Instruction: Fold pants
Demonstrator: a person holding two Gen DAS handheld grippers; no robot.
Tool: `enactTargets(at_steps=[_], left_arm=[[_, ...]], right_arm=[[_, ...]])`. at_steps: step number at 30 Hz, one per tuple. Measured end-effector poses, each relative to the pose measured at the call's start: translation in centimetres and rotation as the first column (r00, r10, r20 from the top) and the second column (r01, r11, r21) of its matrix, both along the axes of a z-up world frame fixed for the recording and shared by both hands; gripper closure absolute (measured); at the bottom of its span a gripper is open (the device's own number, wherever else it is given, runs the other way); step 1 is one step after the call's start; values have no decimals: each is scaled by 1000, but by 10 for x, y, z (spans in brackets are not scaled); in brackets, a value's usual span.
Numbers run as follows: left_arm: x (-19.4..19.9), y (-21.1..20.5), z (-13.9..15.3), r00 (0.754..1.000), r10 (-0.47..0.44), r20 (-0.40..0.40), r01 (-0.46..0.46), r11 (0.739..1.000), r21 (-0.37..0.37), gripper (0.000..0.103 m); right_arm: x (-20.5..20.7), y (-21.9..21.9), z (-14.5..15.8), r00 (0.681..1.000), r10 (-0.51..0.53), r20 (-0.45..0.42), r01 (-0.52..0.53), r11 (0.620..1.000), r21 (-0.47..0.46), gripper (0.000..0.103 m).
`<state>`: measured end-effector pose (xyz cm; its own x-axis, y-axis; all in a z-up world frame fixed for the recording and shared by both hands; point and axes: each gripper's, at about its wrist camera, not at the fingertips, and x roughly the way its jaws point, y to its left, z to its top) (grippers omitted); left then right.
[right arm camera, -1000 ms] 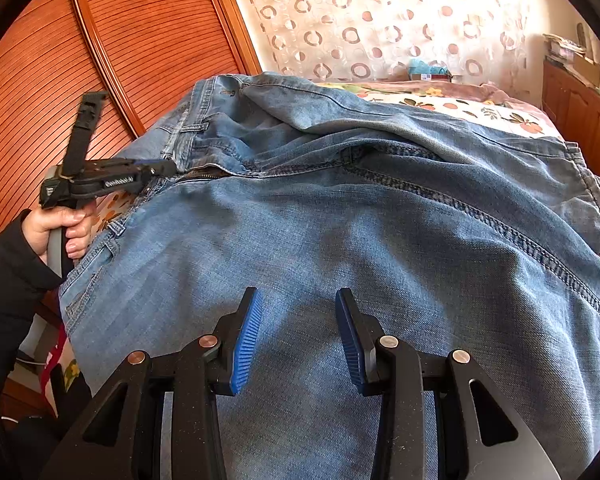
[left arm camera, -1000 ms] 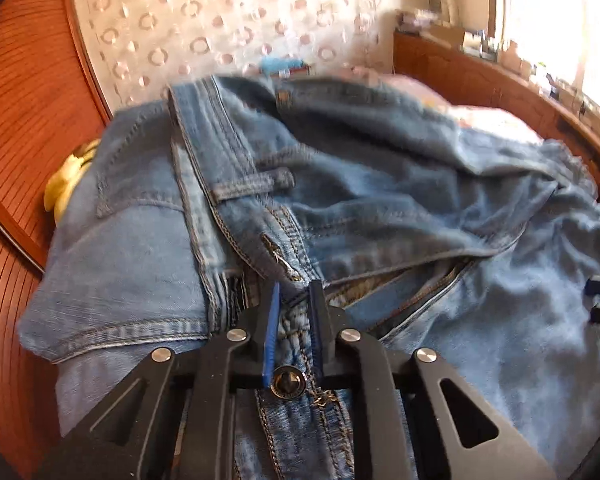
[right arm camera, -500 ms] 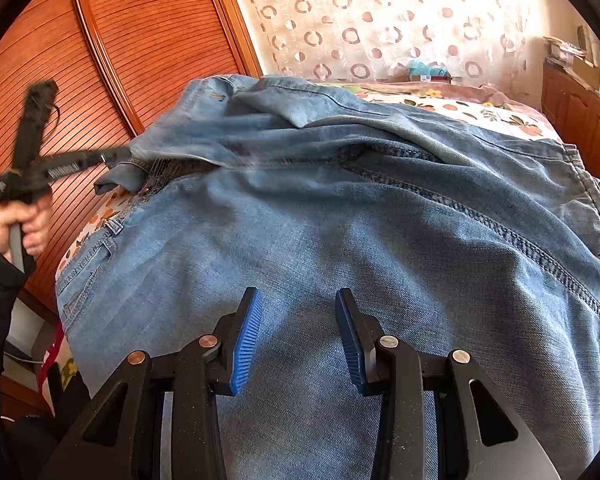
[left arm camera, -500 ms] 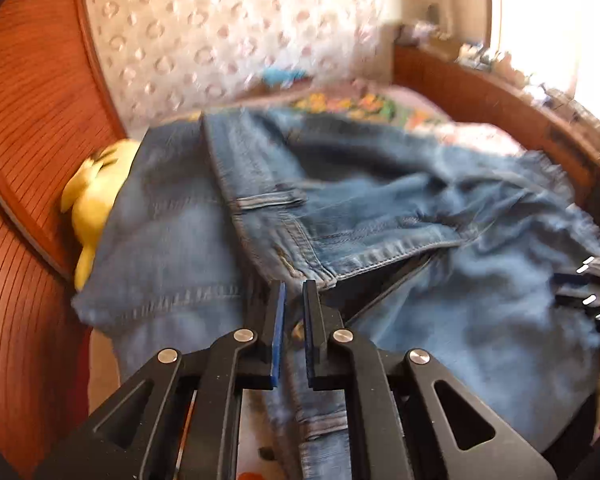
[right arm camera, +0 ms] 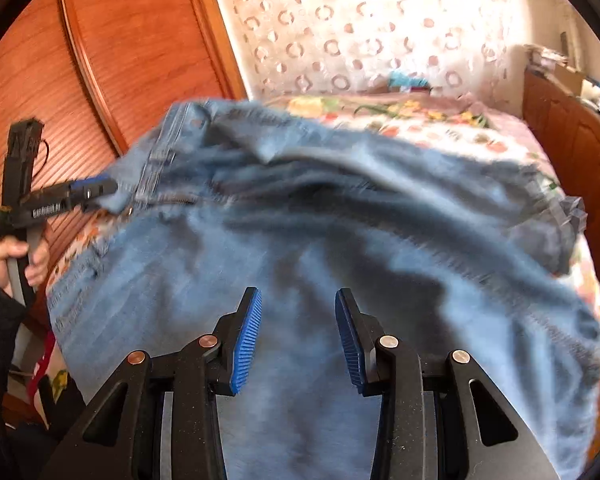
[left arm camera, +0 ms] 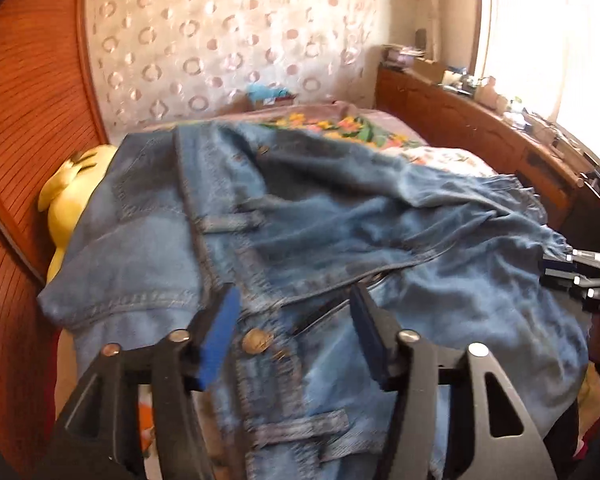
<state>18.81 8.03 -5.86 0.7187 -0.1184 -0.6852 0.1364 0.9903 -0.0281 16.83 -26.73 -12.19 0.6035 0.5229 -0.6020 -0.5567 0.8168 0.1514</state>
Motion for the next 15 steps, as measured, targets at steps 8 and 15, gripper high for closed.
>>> enactTargets(at_steps=[8,15], left_arm=[[52,-50,5,995,-101,12,101,995,-9,34],[101,-69,-13,991,-137,-14,136,991,-11,34]], right_arm=[[47,-57,37,987,-145,74,148,988,-48,63],[110,-85,37,973,-229,35,231,970,-74,63]])
